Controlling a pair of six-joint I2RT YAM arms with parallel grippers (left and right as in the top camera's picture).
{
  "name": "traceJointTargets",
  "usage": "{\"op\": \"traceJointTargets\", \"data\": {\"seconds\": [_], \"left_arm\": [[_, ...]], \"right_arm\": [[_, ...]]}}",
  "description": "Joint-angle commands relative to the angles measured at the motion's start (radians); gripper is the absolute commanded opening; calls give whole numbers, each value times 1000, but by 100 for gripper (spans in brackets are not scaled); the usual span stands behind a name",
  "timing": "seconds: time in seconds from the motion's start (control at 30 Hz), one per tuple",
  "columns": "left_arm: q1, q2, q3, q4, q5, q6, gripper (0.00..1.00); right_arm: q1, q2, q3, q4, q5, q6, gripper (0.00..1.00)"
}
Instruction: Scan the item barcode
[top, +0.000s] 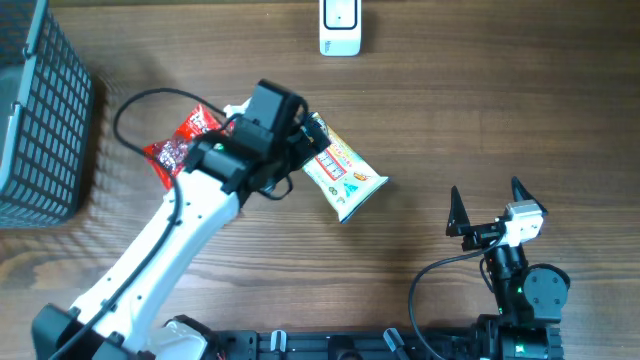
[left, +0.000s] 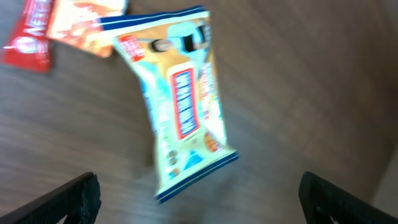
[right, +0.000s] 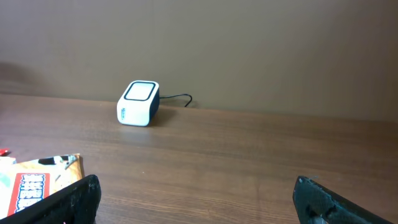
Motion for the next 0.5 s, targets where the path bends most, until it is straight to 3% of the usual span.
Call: {"op": "traceJointTargets", "data": {"seconds": [0.0, 0.2, 0.47], "left_arm": [[-53, 65, -2, 99, -46, -59, 100], [-93, 149, -2, 171, -68, -58, 100], [-98, 220, -2, 211, -214, -71, 100]], "right_arm": [[-4, 3, -1, 3, 2, -9, 100], [-4, 3, -1, 3, 2, -9, 100], [-4, 3, -1, 3, 2, -9, 100]]}}
